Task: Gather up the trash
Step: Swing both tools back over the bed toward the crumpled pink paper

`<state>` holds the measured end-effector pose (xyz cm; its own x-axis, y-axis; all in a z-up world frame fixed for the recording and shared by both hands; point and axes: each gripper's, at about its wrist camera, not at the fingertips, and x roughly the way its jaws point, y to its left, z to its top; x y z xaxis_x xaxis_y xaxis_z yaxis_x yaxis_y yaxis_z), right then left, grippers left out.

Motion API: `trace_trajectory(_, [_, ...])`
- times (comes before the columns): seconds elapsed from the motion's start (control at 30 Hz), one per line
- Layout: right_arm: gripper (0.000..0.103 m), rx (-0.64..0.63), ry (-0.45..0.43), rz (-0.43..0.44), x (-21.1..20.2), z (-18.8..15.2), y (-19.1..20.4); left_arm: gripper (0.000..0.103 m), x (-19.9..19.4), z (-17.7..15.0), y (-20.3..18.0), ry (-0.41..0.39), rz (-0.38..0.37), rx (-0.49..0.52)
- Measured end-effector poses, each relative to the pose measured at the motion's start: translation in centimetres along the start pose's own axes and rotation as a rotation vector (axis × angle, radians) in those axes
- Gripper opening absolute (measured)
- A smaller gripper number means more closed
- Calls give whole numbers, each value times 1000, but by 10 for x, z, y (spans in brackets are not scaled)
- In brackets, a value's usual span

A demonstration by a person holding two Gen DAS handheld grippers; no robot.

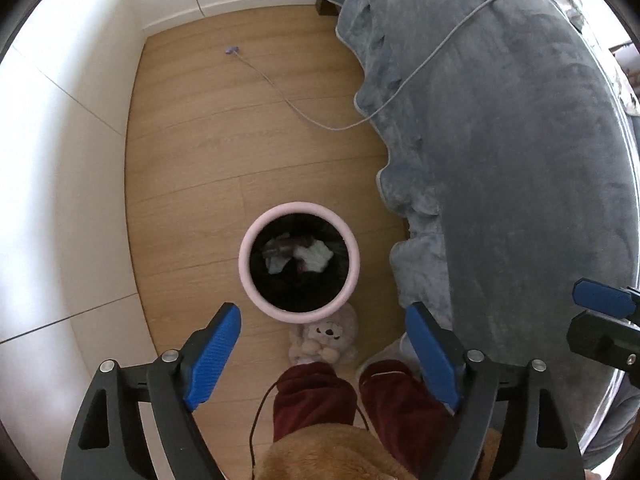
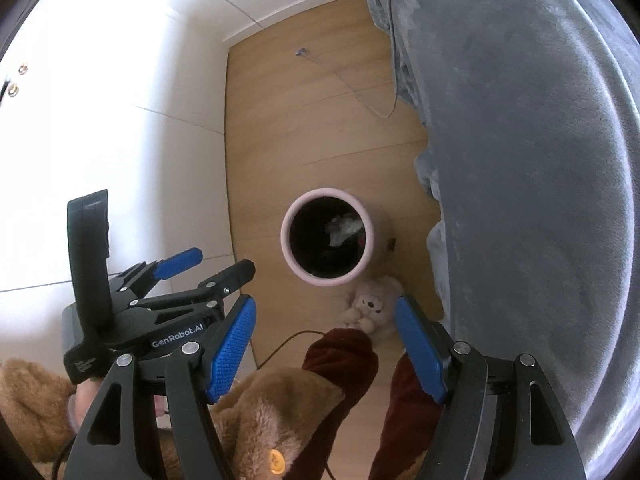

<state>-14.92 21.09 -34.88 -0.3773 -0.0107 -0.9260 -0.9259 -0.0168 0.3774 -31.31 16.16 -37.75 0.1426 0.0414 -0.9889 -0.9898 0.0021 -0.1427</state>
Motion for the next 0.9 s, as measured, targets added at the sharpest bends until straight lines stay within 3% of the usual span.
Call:
trace_trajectory(0.27, [71,13,-29,8,-14,-4,-2,85,-17,4,-11,-21,18,19])
trace_trajectory(0.37, [71,32,-57,22,-31,-7,-7,85,-45,13,-27,-71,28,71])
trace_trajectory(0.5, [71,73,-148,18,-82,-16,-21,85,-87,37,-64,-160,15,171])
trace_trajectory(0.63, [71,191,-245,30,-147,-35,-65,98,-126,69,-131,-239,-24,318])
trace_trajectory(0.77, [81,387,-372,-31,-212,-75,-138,98,-147,87,-220,-282,-95,492])
trace_trajectory(0.9, [81,634,-469,-109,-260,-127,-224,98,-153,88,-314,-271,-143,657])
